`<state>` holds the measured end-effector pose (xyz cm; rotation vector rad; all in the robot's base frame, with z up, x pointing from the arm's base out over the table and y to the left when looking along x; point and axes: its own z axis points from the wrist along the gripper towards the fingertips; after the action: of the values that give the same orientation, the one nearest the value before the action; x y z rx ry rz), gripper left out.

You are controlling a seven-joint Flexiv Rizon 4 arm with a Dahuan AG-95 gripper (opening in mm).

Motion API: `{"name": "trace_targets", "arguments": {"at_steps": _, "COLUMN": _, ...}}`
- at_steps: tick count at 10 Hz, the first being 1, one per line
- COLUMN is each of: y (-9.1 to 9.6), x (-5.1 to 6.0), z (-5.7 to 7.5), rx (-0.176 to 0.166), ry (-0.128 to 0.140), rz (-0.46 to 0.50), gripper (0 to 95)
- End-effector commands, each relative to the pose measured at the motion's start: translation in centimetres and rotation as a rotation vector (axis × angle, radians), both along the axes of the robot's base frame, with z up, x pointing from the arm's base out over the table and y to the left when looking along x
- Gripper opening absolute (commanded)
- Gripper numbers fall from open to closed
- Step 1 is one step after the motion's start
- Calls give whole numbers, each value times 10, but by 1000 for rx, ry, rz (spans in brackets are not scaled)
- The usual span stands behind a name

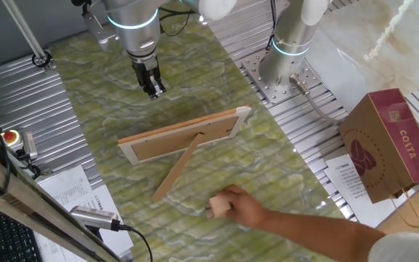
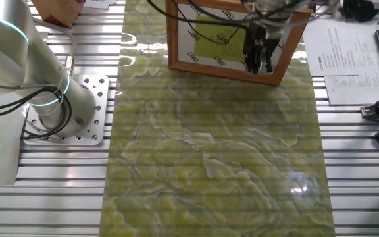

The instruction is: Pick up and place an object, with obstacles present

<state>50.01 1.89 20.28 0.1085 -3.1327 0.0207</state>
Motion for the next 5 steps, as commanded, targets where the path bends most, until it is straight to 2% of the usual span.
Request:
{"name": "trace_targets", "arguments": {"at_steps": 1, "y": 6, "x": 3, "z": 7, "rx": -1, "ry": 6, "rz": -9, "gripper": 0}}
{"name": "trace_targets", "arguments": {"at_steps": 3, "y": 6, "x": 3, "z": 9, "rx": -6, "ry": 2, "rz": -4, "gripper": 0}}
{"name": "trace_targets", "arguments": {"at_steps": 5, "y": 6, "x": 3, "z": 9, "rx": -45, "ry": 0, "rz": 51, "gripper": 0}}
